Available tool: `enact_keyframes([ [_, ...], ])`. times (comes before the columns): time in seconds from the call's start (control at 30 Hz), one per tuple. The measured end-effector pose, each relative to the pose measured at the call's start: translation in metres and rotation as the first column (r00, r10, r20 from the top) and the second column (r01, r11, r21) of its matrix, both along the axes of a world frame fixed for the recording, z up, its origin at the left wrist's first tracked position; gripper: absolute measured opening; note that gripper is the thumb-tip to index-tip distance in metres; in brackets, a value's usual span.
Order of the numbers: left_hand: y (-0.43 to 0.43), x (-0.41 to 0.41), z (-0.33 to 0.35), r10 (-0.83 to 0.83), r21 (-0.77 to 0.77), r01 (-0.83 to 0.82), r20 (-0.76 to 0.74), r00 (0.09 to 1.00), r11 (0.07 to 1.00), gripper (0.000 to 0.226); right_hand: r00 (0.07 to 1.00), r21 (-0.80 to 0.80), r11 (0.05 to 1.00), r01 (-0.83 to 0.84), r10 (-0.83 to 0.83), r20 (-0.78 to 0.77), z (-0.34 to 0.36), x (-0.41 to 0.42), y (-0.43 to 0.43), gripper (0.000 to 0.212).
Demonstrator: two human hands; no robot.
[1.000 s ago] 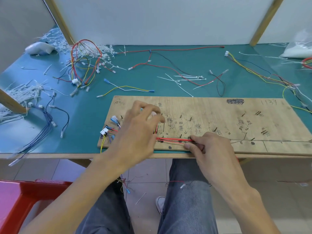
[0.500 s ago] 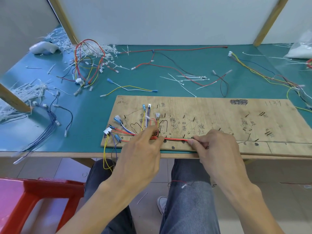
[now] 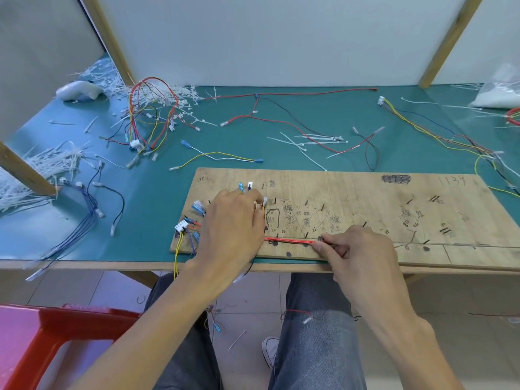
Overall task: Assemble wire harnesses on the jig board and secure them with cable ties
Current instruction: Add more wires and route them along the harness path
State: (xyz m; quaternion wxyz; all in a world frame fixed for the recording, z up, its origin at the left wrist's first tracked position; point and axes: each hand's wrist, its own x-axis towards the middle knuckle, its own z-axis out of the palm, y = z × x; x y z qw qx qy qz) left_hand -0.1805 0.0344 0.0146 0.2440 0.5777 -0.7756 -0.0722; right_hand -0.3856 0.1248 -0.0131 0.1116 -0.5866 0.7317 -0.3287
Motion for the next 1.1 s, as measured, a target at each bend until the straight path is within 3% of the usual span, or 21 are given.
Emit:
enact_keyframes([
  [0.17,-0.005,-0.002,-0.001,0.056,0.025,-0.055,-0.048,0.997,0.998,0.013,1.000,0.006,1.000,0.007,-0.007,0.020,0.001,0.001,0.002,0.023],
  [0.5,0.000,-0.006,-0.011,0.055,-0.056,-0.077,-0.329,0.943,0.995,0.018,0.999,0.008,1.000,0.008,-0.009,0.031,-0.001,0.001,0.003,0.025],
  [0.73,-0.004,-0.004,-0.014,0.032,-0.063,-0.044,-0.185,0.982,0.997,0.019,0.997,0.021,1.000,0.018,-0.020,0.075,-0.004,-0.002,0.001,0.025],
  [0.87,-0.012,-0.002,-0.011,0.036,0.038,-0.031,-0.124,0.992,0.999,0.020,0.989,-0.014,0.998,0.058,-0.055,0.134,-0.004,-0.003,0.002,0.013],
  [1.0,-0.017,0.001,-0.011,0.032,0.113,-0.020,-0.112,0.993,0.993,0.021,0.974,-0.033,0.995,0.093,-0.084,0.209,-0.004,-0.002,0.006,0.026],
  [1.1,-0.020,0.004,-0.009,0.055,0.196,-0.028,-0.138,0.989,0.980,0.017,0.958,-0.025,0.995,0.101,-0.090,0.272,-0.004,-0.002,0.007,0.020],
])
